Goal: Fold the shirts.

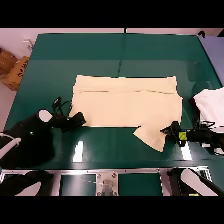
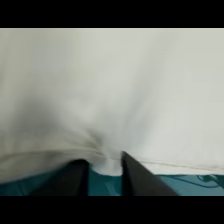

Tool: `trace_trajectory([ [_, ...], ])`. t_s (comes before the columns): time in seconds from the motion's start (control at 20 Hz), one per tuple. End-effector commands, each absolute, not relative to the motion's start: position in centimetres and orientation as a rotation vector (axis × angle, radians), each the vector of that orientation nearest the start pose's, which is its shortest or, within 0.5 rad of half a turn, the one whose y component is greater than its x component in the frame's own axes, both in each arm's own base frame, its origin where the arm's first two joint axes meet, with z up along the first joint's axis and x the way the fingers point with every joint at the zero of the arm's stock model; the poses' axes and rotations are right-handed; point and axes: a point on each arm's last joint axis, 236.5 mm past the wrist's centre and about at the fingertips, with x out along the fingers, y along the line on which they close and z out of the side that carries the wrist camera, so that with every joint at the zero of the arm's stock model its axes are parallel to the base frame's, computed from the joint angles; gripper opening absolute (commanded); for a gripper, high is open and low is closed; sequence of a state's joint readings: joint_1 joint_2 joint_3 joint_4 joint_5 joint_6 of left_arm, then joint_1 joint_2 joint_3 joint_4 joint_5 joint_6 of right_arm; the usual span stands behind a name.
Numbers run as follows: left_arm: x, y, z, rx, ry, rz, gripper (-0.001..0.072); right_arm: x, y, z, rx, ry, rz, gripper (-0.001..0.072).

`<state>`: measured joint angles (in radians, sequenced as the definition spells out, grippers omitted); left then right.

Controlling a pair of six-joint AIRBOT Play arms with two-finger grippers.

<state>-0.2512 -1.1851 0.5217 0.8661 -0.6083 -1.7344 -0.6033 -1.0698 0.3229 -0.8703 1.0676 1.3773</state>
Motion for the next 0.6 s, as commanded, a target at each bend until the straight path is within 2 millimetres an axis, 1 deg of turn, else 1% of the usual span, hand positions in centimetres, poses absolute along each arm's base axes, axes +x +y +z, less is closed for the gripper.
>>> trace_trajectory([
  [0.0,30.8,-16.2,-10.9,-0.758,1.236,-0.049,0.0026,21.7,0.4,-12.8,1.07,1.349,-0.18,0.0331],
  [0.15,30.8,-16.1,-10.9,-0.745,1.23,-0.052,0.0026,21.8,0.4,-12.8,1.068,1.348,-0.179,0.0331],
  [0.2,30.7,-16.2,-10.7,-0.739,1.233,-0.059,0.0025,21.9,0.3,-12.7,1.066,1.344,-0.178,0.0315],
  [0.25,30.5,-16.2,-10.5,-0.727,1.239,-0.07,0.0025,22.1,0.3,-12.5,1.065,1.344,-0.174,0.0231],
  [0.3,30.0,-16.1,-10.3,-0.69,1.25,-0.087,0.0026,22.1,0.4,-12.3,1.065,1.347,-0.166,0.0172],
  [0.4,28.9,-15.3,-9.8,-0.616,1.278,-0.107,0.0025,22.2,0.7,-11.7,1.069,1.362,-0.138,0.0092],
  [0.45,28.4,-14.7,-9.5,-0.598,1.29,-0.105,0.0025,22.2,0.9,-11.3,1.071,1.372,-0.12,0.0031],
  [0.55,27.5,-13.6,-9.4,-0.572,1.324,-0.097,0.0025,21.9,1.5,-10.6,1.077,1.398,-0.085,0.0021],
])
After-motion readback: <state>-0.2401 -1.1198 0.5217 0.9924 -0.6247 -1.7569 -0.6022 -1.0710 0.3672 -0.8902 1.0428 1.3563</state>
